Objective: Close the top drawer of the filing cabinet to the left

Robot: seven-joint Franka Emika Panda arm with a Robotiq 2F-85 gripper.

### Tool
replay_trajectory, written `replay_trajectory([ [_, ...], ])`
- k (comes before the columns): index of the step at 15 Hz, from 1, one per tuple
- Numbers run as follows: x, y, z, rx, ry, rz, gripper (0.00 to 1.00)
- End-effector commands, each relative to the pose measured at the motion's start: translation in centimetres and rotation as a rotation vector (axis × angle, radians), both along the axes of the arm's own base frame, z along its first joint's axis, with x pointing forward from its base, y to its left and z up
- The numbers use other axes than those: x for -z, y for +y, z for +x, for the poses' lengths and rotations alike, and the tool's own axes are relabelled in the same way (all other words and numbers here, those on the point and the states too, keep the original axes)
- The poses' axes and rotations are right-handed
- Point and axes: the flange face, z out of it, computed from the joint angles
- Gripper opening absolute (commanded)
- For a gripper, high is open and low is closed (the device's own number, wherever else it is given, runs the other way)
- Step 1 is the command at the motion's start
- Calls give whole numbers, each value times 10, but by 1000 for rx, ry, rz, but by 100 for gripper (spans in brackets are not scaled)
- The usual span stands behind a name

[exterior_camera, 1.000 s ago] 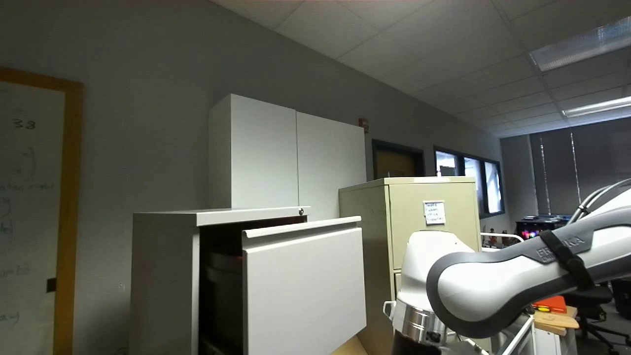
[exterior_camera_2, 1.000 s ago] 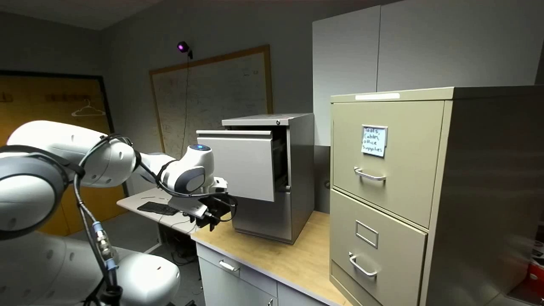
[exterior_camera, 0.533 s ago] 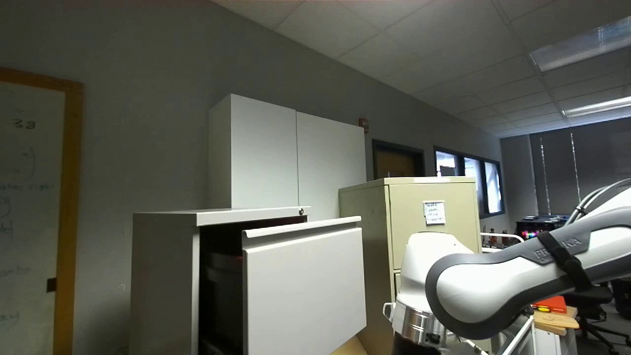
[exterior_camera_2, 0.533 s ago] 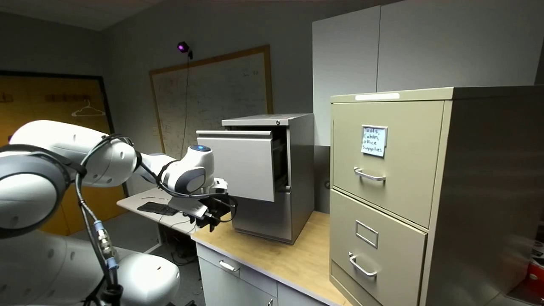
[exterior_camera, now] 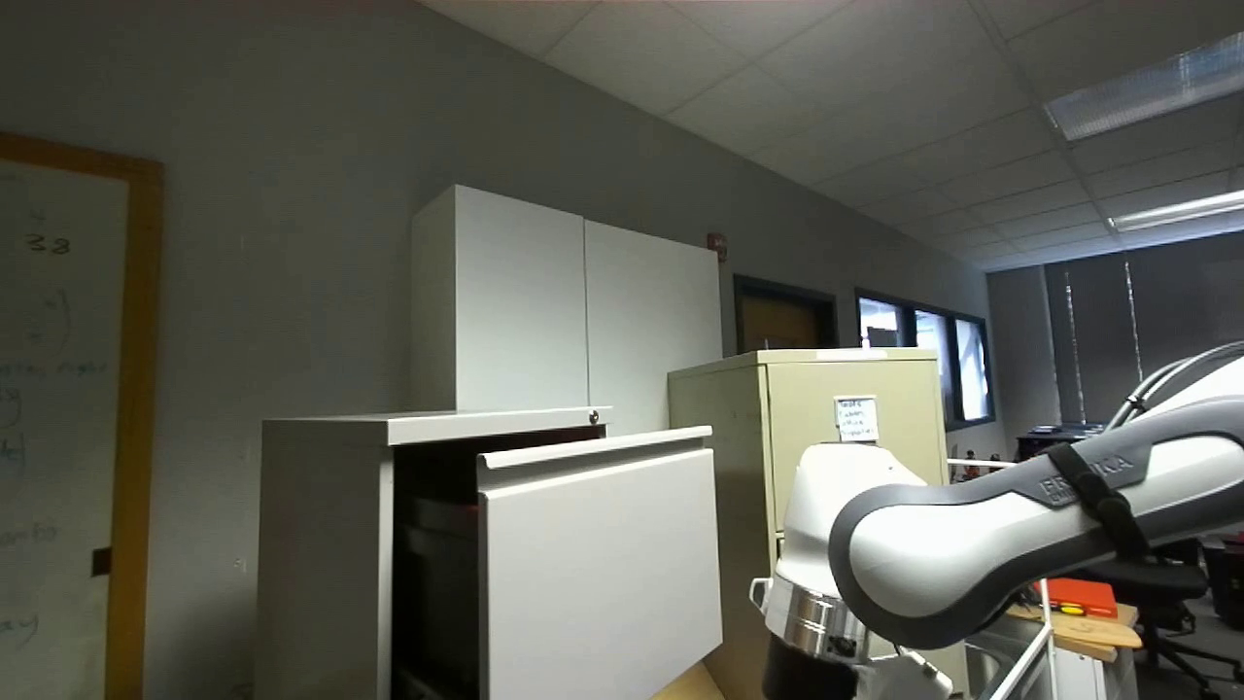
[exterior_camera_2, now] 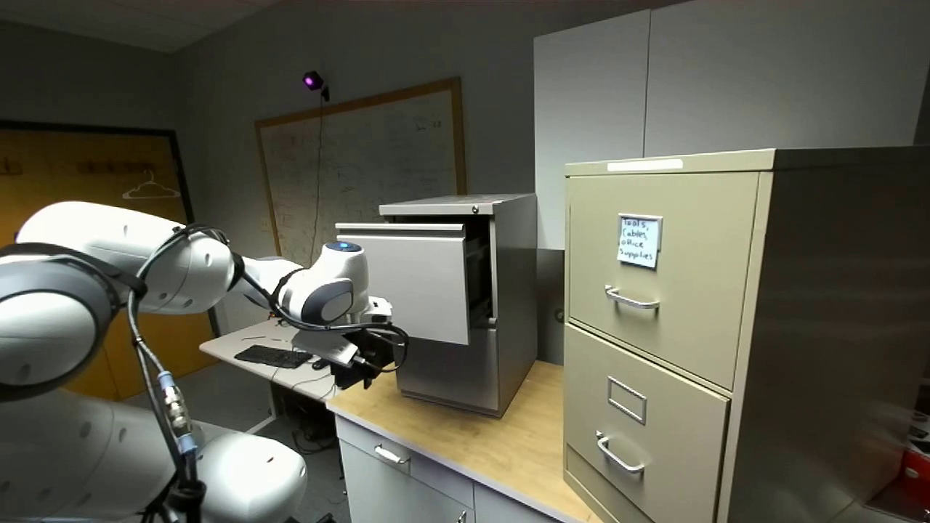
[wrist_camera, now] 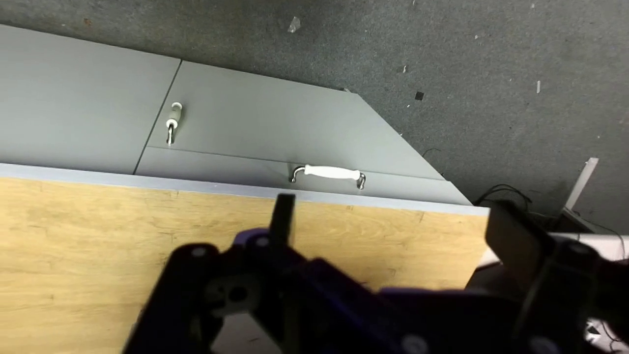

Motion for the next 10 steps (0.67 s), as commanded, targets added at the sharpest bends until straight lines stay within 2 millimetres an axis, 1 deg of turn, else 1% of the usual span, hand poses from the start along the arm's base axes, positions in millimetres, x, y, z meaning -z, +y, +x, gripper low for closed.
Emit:
replay_trajectory([
  [1, -19, 0, 7, 63, -81, -39, 100],
  [5, -53, 5, 19, 153, -265, -58, 100],
  [9, -88, 15, 28, 232, -478, -92, 100],
  [10, -98, 19, 30, 247, -531, -100, 96],
])
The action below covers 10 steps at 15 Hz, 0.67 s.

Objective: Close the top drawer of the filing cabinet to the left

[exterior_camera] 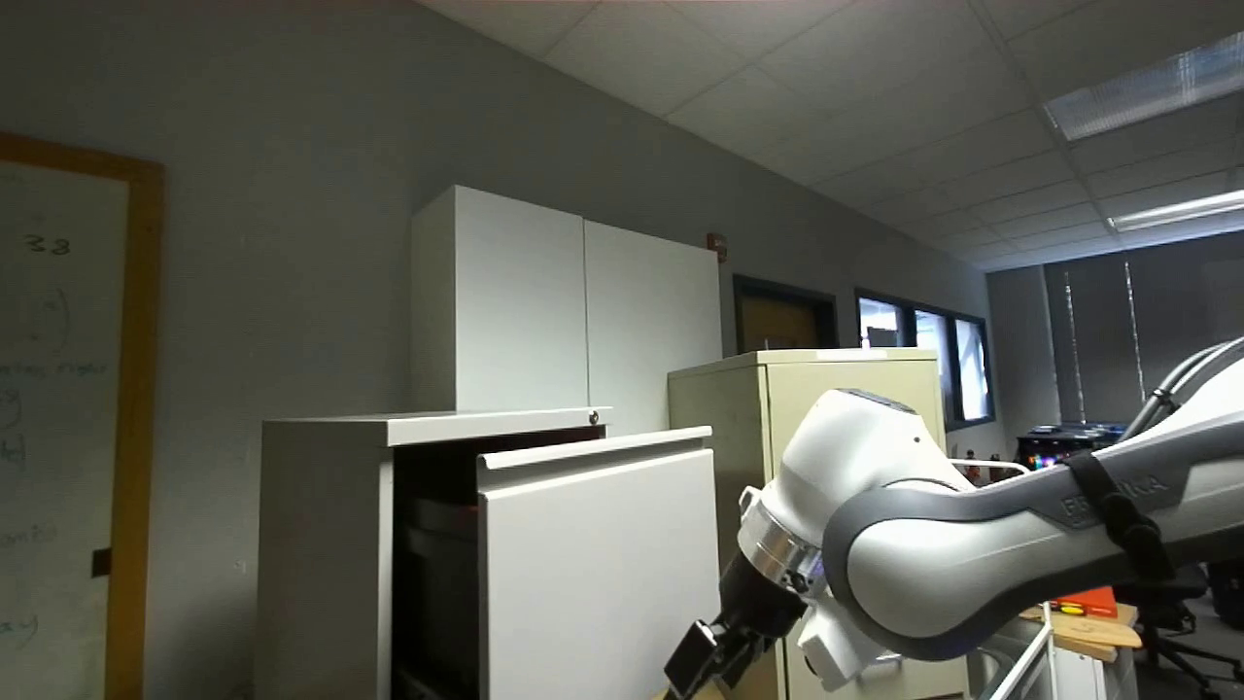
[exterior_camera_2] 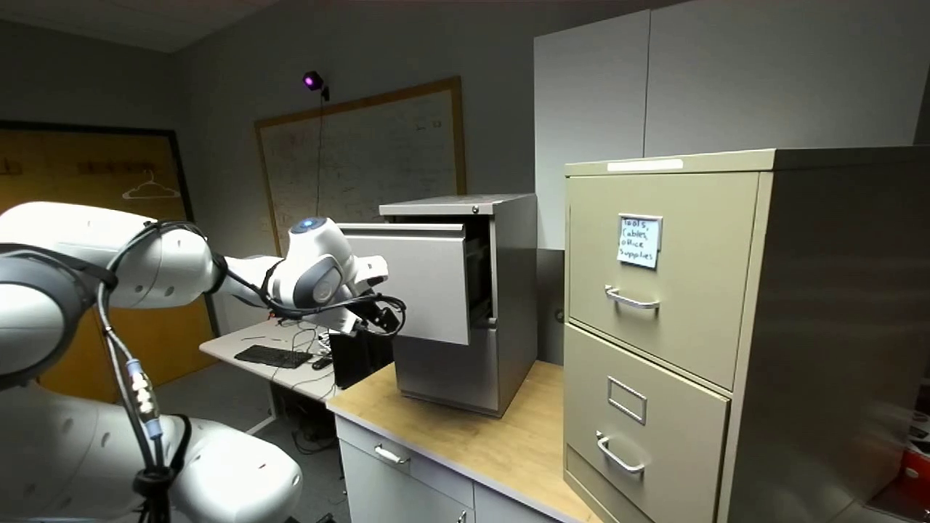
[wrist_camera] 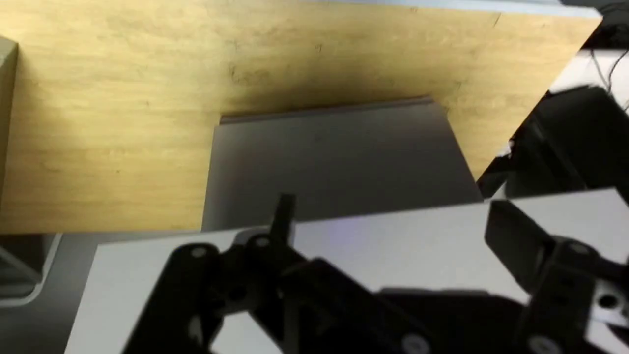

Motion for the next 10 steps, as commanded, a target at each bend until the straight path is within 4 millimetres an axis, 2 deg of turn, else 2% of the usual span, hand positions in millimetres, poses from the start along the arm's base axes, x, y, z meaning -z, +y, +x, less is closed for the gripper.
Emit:
replay_trajectory([
  [1, -35, 11, 4, 68, -167, -42, 82],
  [2, -45, 14, 5, 81, -216, -52, 71],
  [3, -54, 17, 5, 88, -265, -66, 69],
  [7, -86, 29, 1, 90, -455, -93, 37],
  [10, -104, 42, -8, 78, -588, -104, 15],
])
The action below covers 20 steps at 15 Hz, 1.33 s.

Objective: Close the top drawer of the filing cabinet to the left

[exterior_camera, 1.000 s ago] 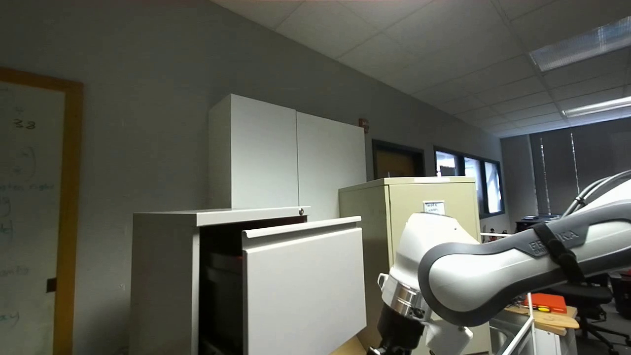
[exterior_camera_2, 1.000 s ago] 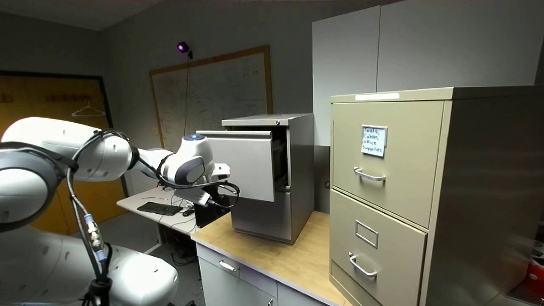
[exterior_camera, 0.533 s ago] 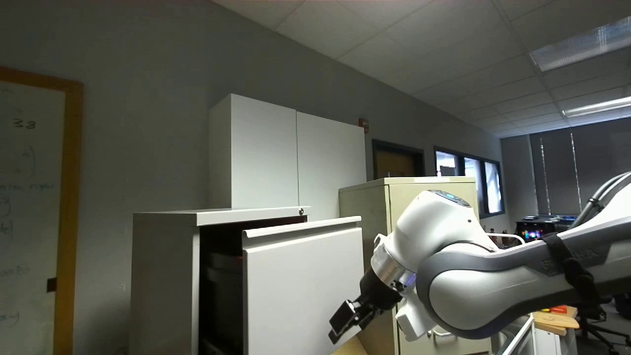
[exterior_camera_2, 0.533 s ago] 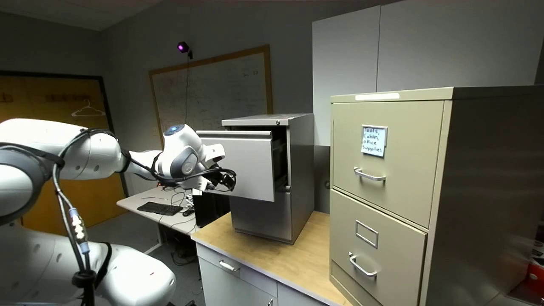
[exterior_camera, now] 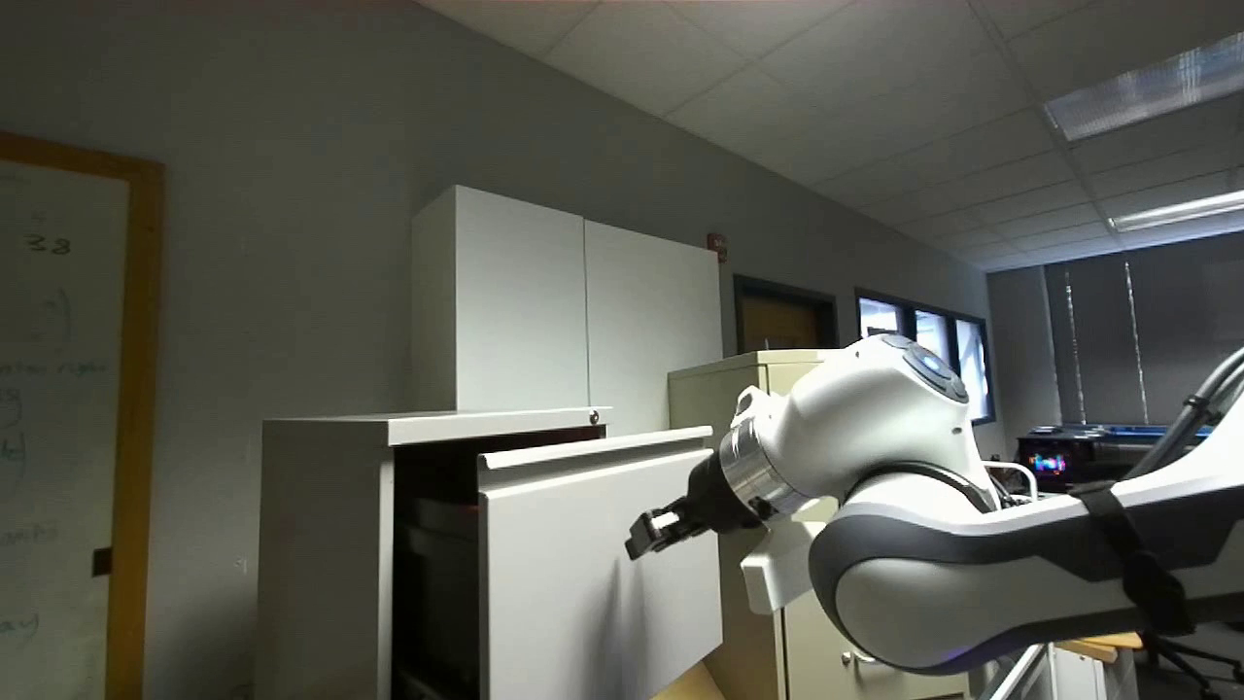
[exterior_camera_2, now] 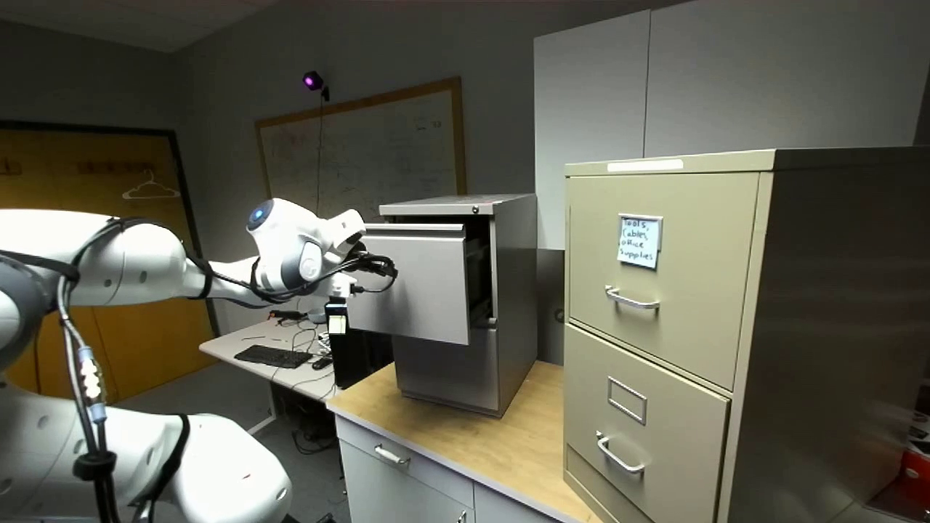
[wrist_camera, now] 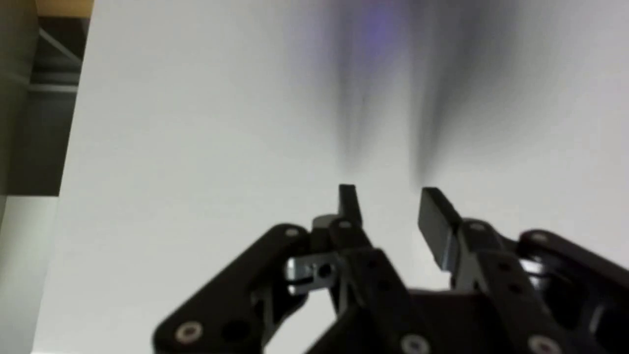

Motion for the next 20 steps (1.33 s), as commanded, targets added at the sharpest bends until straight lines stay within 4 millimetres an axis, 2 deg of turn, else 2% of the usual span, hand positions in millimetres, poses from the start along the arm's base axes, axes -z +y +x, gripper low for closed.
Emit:
replay_trajectory([
  [1, -23, 17, -12, 1, -141, -23, 8],
  [2, -26, 22, -17, -9, -176, -31, 1],
  [6, -38, 41, -30, -50, -280, -53, 0],
  [9, -46, 50, -29, -92, -341, -58, 0],
  [14, -55, 61, -13, -154, -356, -7, 0],
  [20, -62, 73, 23, -192, -308, 50, 0],
])
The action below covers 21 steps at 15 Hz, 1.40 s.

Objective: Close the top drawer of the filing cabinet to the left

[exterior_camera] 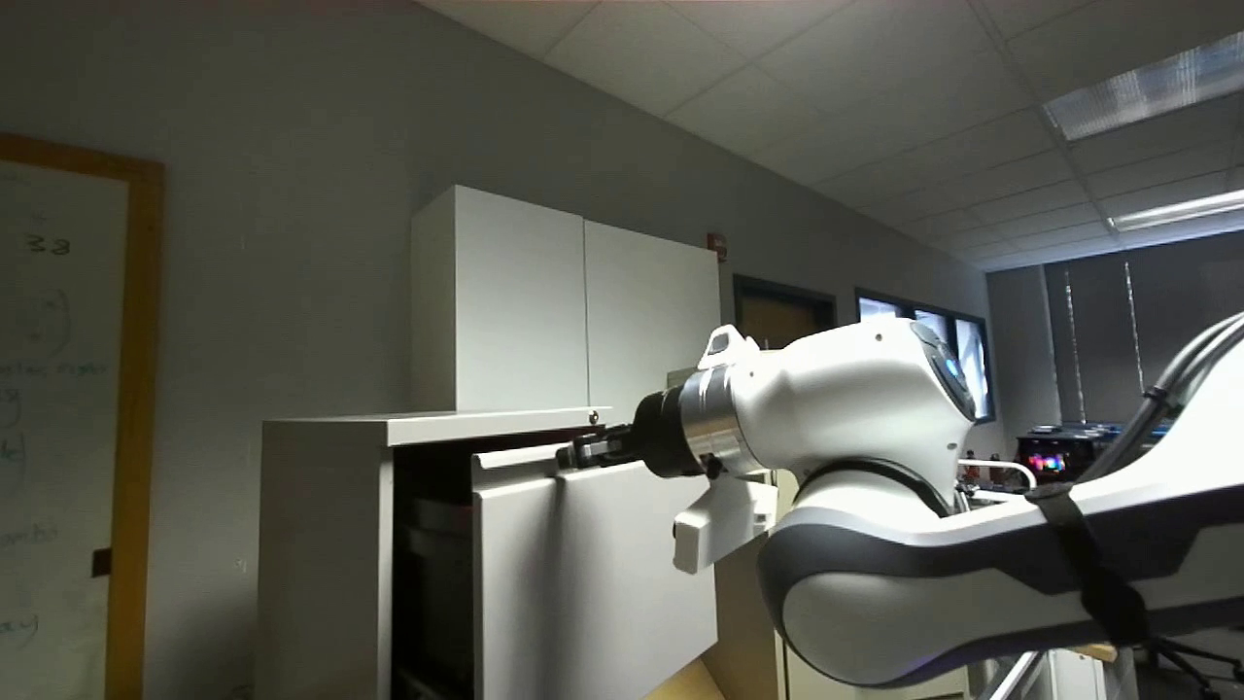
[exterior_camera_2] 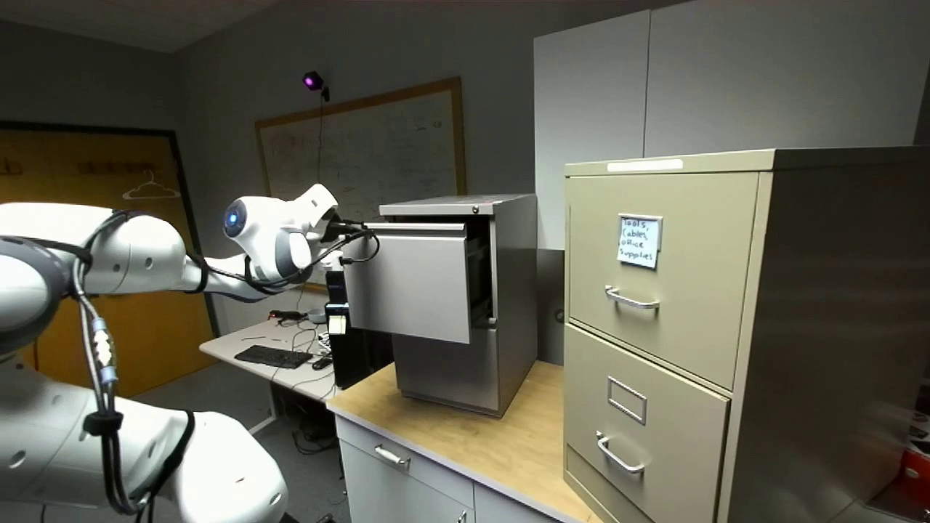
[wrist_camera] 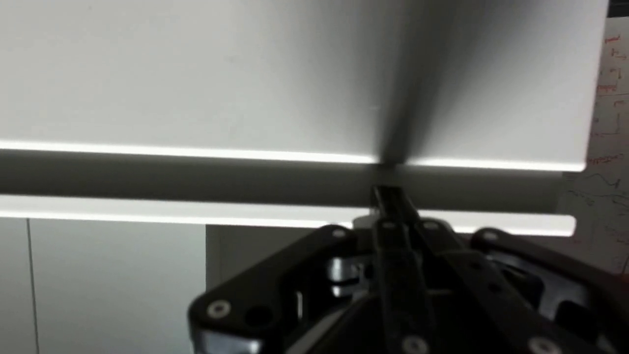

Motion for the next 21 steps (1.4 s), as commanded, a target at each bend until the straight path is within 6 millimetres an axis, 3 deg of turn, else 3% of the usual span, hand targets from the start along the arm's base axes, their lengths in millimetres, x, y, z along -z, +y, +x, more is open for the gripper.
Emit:
replay_trajectory([
  [1, -11, 8, 32, -38, 28, 29, 0],
  [13, -20, 7, 134, -59, 120, 101, 0],
  [21, -10, 7, 214, -86, 225, 144, 0],
])
